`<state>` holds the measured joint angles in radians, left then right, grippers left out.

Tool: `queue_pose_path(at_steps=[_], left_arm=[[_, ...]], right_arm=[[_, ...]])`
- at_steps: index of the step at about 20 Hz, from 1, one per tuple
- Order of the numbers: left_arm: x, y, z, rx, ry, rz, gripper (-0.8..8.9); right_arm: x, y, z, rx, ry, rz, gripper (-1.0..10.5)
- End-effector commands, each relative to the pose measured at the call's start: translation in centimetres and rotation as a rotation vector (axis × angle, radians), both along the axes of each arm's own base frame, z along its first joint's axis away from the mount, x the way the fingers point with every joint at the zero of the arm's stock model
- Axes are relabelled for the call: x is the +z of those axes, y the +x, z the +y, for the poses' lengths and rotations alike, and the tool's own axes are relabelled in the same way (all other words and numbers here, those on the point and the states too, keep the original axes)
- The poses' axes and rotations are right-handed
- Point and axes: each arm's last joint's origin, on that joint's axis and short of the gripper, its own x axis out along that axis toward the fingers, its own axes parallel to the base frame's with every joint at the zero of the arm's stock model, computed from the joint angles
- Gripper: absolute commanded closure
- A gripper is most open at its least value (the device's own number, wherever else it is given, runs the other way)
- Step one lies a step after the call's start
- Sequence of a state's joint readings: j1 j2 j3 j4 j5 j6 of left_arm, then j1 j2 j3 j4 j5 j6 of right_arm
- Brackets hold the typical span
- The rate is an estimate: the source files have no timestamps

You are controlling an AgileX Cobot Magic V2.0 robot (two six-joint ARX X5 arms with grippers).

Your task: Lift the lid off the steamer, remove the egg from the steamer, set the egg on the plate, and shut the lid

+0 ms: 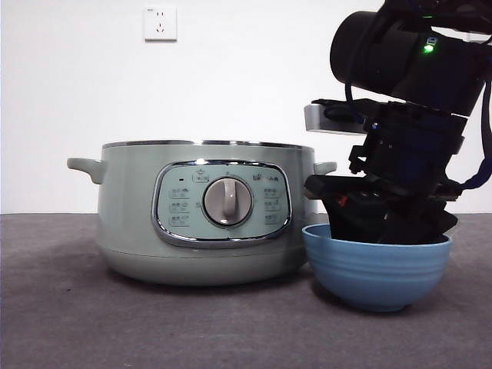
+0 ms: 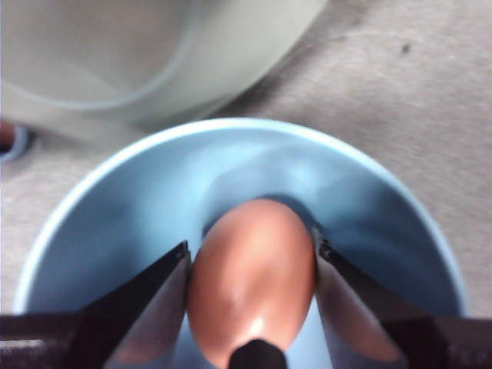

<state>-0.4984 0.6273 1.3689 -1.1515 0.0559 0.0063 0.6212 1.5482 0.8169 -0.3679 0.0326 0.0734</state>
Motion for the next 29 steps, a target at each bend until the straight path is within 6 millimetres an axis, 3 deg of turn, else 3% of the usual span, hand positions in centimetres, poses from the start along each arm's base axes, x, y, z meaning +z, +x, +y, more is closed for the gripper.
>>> queue_pose_path(at_steps=[1,2,4,5,8,12,21,25,29], left_arm=[[0.7,-0.3,0.2,0.001,-0.038,-0.056,8.22],[0.8,-0.3,0.2,0.001,-0.041,-0.061,8.22],[1.0,0.0,0.0,0.001,-0.047,-0.073,8.22],[1.1,0.4,-0.2,0.001,-0.049,-0.075,8.22],[1.1,2.2,-1.2,-0.002,-0.026,-0.042,8.22],[1.2,5.7,-3.3,-0.056,-0.023,-0.016,8.22],[-0.8,15.6,-8.7,-0.063,0.008,0.028,8.22],[-3.0,19.9,-11.3,-0.091,0.013,0.060,8.22],[-5.6,23.2,-13.4,-0.100,0.030,0.095,8.22]], right_arm=[[-0.8,-0.2,-0.1,0.000,-0.014,0.035,9.3],[-0.8,-0.2,-0.1,0.000,-0.014,0.035,8.7],[-0.7,-0.2,-0.1,0.000,-0.012,0.032,6.3],[-0.6,-0.2,-0.1,0.001,-0.008,0.027,5.9],[0.8,-0.5,-0.3,0.008,0.020,-0.020,5.9],[4.8,-1.8,-1.2,0.008,0.101,-0.134,5.9],[14.4,-9.5,-6.8,0.009,0.338,-0.466,5.9],[16.4,-12.7,-9.1,0.008,0.428,-0.592,5.9],[16.7,-14.3,-10.2,0.002,0.449,-0.607,5.9]])
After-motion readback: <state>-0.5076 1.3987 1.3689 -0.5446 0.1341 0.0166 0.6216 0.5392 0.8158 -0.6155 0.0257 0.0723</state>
